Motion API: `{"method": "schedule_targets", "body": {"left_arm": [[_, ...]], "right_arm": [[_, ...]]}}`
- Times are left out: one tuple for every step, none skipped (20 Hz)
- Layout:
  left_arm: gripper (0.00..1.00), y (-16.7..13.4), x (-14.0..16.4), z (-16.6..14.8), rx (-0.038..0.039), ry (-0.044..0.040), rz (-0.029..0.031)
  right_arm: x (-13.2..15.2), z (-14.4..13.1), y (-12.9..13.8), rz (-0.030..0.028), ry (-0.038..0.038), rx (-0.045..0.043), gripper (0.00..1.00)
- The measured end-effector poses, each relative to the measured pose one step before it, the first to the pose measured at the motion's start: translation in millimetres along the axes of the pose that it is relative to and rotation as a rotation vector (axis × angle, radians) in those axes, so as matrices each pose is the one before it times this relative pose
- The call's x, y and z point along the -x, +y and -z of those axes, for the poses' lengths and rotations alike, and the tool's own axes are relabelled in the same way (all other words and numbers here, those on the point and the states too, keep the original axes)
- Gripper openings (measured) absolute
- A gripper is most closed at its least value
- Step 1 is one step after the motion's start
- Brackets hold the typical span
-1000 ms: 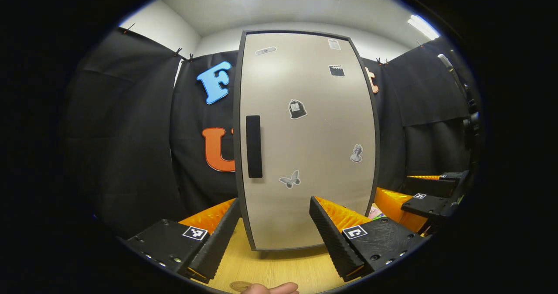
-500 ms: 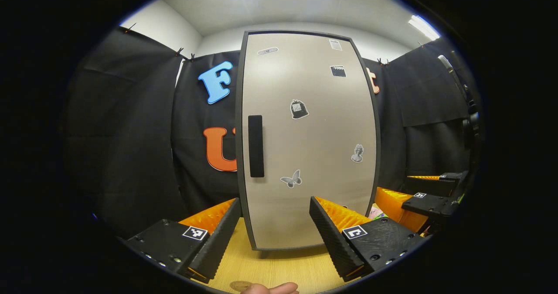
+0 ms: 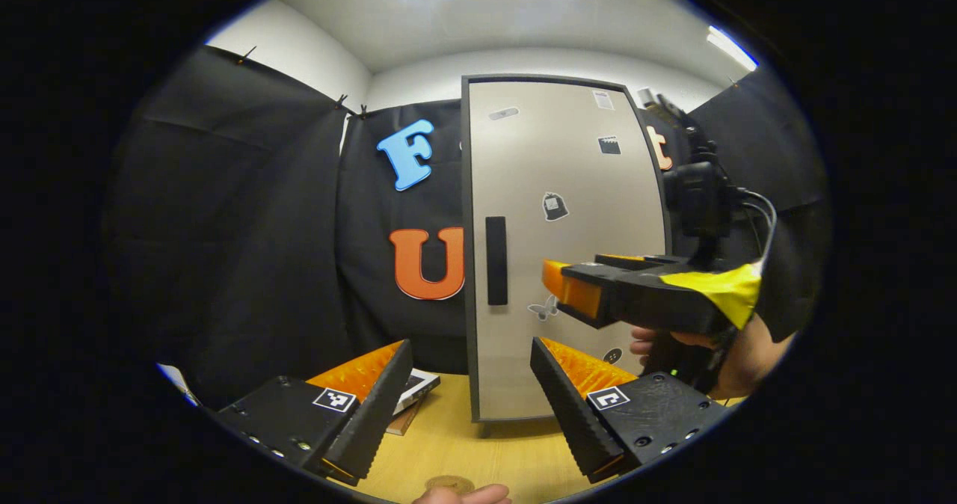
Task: Open the cabinet door with the right hand, grasp the bottle in the cabinet with the left hand and place it on the coaster, then close the cabinet door with the right hand.
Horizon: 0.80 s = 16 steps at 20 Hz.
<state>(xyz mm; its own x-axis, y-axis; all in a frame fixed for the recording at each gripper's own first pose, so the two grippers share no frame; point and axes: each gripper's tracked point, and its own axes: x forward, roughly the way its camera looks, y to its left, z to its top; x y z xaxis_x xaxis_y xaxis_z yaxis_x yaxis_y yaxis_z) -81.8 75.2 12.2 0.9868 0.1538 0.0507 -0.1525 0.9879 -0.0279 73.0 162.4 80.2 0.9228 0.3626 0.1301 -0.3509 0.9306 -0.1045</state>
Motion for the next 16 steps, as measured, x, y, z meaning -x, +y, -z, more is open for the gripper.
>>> {"method": "schedule_targets", "body": {"left_arm": [[0.96, 9.20, 8.20, -0.25, 0.00006, 0.00068, -0.02360], [0.96, 10.98, 8.65, -0.34, 0.00089, -0.00067, -0.02699], [0.96, 9.99, 7.89, 0.77, -0.00212, 0.00437, -0.02572], [0.96, 8.70, 8.76, 1.26, -0.00652, 0.00485, -0.01776], [0.96, 9.67, 8.19, 2.10, -0.01275, 0.00444, -0.01983], [0.96, 10.81, 6.98, 3.03, -0.01215, 0.00537, -0.02099], [0.96, 10.73, 6.15, 3.63, -0.01171, 0.00906, -0.02154], [0.96, 10.04, 6.35, 2.63, -0.00633, 0.00652, -0.02233], [0.96, 8.12, 7.00, 2.07, 0.00216, 0.00640, -0.01987], [0.96, 7.65, 3.29, 2.53, 0.00686, 0.00750, -0.01867], [0.96, 5.27, 2.16, 2.95, 0.00715, 0.00808, -0.01250], [0.96, 3.42, 1.30, 2.77, 0.00808, 0.00696, -0.00719], [0.96, 1.81, -0.81, 2.58, 0.00592, 0.00632, -0.00589], [0.96, 0.46, -0.18, 2.11, 0.00352, 0.00625, -0.00026], [0.96, 1.95, -0.21, 0.31, 0.00091, 0.00169, 0.00224], [0.96, 0.09, -0.91, -0.12, -0.00150, -0.00385, 0.00435]], "right_arm": [[-15.94, 2.38, 13.19, -0.01743, 0.00110, 0.02280, 0.98], [-13.36, 1.11, 8.63, 0.00528, -0.00162, 0.02517, 1.00], [-12.88, 4.21, 2.40, 0.02294, 0.01099, 0.03577, 1.00], [-11.99, 6.72, 4.25, 0.01871, 0.02588, 0.02851, 1.00], [-9.10, 6.33, 8.28, -0.00157, 0.01574, 0.00737, 1.00], [-11.14, 4.49, 4.60, 0.01123, 0.01547, -0.00883, 1.00], [-4.76, 1.53, 0.36, 0.00425, 0.00793, -0.01198, 1.00], [-5.35, 0.86, 1.63, 0.00226, 0.00494, -0.01060, 1.00], [-2.62, -1.54, -1.49, 0.01264, -0.00391, 0.00033, 0.98], [-1.20, -1.91, -4.47, 0.02051, -0.00704, 0.01375, 0.95], [-4.98, -2.58, 2.95, -0.02287, -0.00485, -0.00398, 0.80], [3.62, 1.56, 4.50, 0.01090, 0.00364, -0.00846, 0.57], [-2.55, 1.04, 0.20, 0.00835, 0.00716, 0.00453, 0.35], [0.16, -0.14, -1.53, 0.01091, 0.00120, 0.00107, 0.34], [1.74, -0.63, 0.48, -0.00161, 0.00380, -0.00992, 0.30], [1.11, 1.10, 1.48, -0.01127, 0.00587, -0.01130, 0.29]]}}
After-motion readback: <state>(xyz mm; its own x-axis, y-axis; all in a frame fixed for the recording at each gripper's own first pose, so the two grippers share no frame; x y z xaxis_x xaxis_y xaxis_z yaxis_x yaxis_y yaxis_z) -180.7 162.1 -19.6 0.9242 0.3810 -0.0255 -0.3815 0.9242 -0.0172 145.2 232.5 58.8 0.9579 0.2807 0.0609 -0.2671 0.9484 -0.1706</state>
